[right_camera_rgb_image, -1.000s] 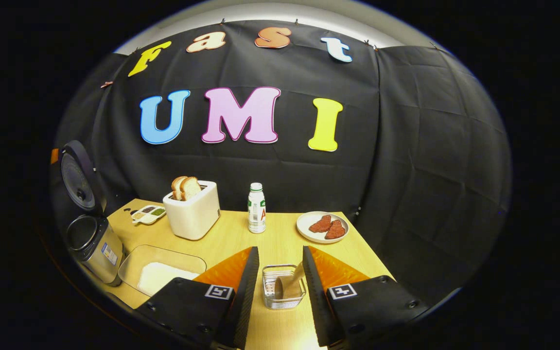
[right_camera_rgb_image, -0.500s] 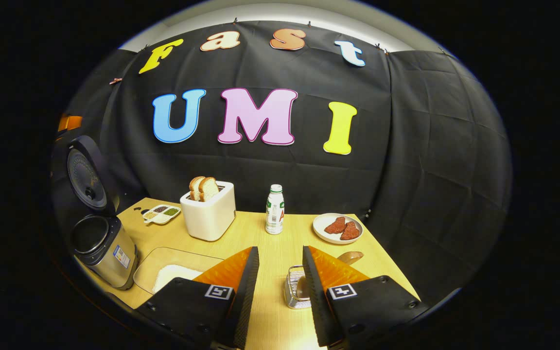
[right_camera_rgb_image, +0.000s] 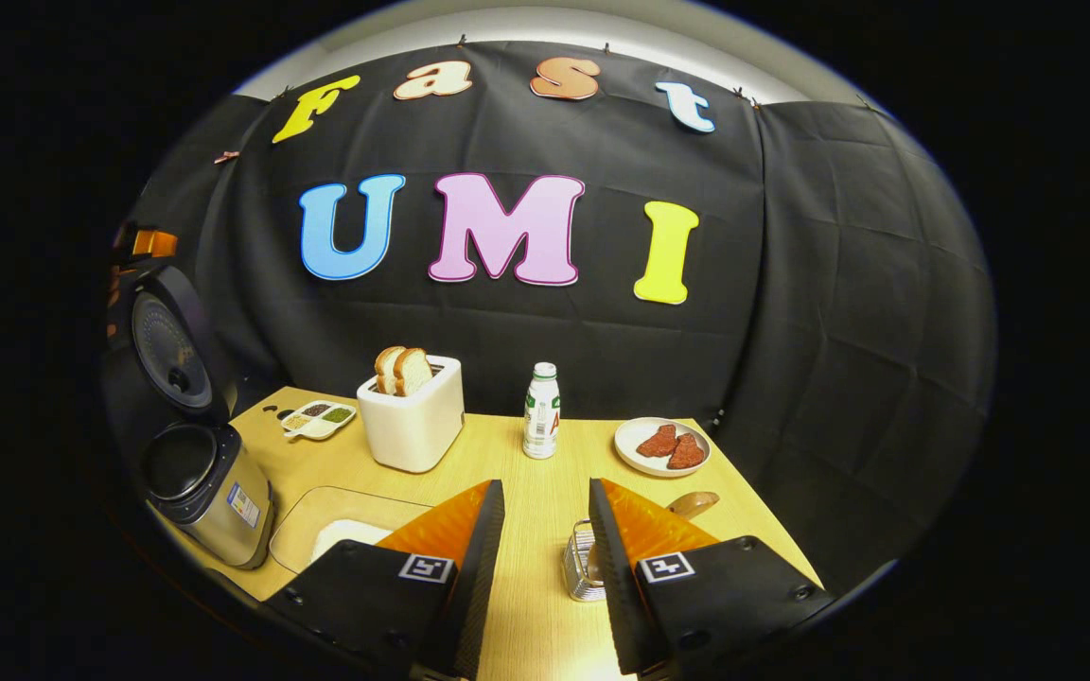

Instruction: Close the left gripper, press the button to open the rice cooker; take a wooden spoon from the chopstick holder with the right hand, scoop a spoonful of rice and pour it into the rice cooker, then put the wooden spoon back into the chopstick holder.

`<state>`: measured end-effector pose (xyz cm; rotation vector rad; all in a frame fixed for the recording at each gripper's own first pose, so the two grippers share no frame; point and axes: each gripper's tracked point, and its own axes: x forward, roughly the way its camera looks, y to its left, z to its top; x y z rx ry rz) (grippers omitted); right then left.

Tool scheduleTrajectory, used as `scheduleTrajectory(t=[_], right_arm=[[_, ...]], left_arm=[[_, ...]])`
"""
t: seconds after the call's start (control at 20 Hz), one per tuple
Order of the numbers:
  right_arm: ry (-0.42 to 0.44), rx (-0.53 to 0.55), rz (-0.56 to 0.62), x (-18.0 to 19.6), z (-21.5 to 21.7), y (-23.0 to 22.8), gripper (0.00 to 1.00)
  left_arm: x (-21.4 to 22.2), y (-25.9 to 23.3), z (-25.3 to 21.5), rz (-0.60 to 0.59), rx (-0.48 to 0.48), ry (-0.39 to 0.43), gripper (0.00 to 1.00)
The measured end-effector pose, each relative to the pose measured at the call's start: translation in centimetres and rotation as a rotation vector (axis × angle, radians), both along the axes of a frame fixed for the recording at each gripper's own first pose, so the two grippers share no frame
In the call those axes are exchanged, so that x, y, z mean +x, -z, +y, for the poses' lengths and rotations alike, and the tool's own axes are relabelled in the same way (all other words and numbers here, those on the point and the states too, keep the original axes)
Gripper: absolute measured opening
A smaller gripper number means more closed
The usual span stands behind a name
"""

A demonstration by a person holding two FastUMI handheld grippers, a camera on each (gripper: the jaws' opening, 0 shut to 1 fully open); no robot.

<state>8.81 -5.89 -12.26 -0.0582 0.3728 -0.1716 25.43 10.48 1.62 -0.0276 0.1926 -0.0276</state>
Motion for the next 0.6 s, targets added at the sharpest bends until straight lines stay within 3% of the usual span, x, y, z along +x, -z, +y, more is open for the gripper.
scheduleTrajectory(t=[0.2,0.3,0.6], right_arm=[[-0.002,0.0,0.003,0.0,0.0,0.1,0.57],[-0.005,0.004,0.002,-0.1,0.1,0.0,0.56],[-0.027,0.015,-0.009,0.0,0.8,-0.2,0.56]], left_arm=[[-0.1,0.6,-0.4,0.027,-0.018,0.015,0.87],[-0.5,1.0,-0.5,0.037,-0.003,0.021,0.93],[-3.2,1.4,-0.5,0.059,-0.005,0.028,0.92]])
